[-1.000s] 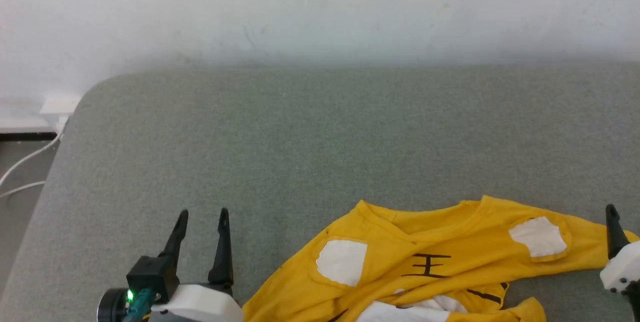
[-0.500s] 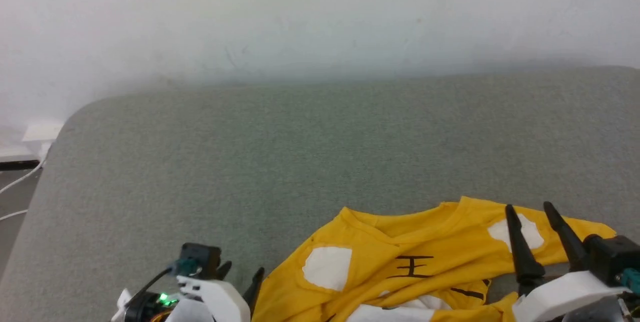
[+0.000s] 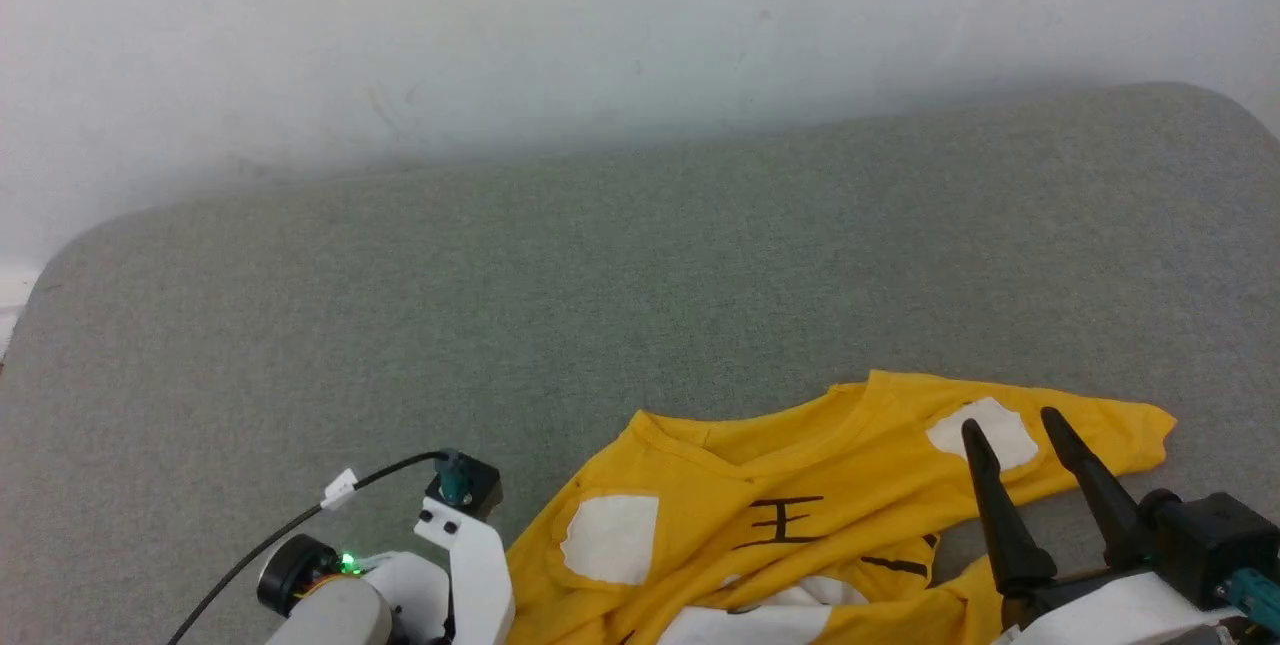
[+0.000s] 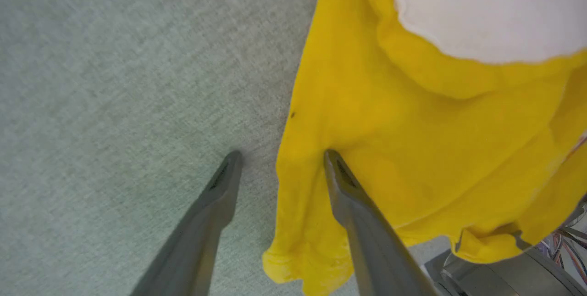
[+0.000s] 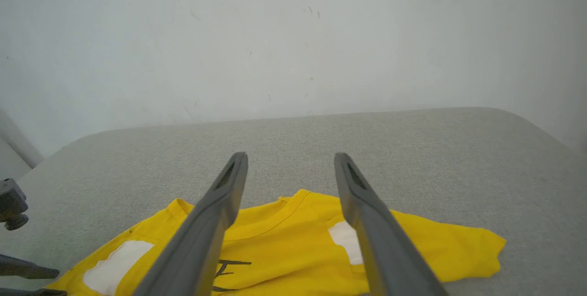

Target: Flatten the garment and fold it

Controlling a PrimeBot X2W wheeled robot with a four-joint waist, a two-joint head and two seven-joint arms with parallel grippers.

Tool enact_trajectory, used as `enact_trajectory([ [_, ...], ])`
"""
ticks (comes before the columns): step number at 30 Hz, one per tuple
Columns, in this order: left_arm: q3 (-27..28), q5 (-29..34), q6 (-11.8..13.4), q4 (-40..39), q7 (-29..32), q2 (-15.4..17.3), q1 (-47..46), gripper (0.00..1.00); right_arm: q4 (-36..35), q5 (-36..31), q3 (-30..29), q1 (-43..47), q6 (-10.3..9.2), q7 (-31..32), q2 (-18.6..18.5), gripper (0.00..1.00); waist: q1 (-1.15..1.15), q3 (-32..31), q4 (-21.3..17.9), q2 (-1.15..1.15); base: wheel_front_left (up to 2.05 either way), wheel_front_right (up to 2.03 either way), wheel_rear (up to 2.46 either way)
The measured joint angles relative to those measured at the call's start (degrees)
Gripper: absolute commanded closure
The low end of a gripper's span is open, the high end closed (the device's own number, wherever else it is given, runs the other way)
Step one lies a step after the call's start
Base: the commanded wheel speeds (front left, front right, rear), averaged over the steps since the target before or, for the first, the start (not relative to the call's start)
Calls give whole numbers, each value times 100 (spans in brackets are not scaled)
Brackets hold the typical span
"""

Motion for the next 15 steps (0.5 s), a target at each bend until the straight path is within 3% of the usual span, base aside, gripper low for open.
enact_trajectory([
  [2, -90, 0, -15, -35, 261, 18, -94, 100, -2, 0, -14, 1, 0, 11, 4, 0, 0, 38, -40, 0, 0, 0, 0],
  [6, -83, 1, 119, -202, 109, -54, 17, 100, 1, 0, -113, 0, 0, 107, 10, 0, 1, 67, -72, 0, 0, 0, 0],
  [15, 746, 2, 1357, -855, -1572, -337, 875, 100, 458, 246, -925, -103, 0, 613, -102, 0, 1, 16, 140, 0, 0, 0, 0],
])
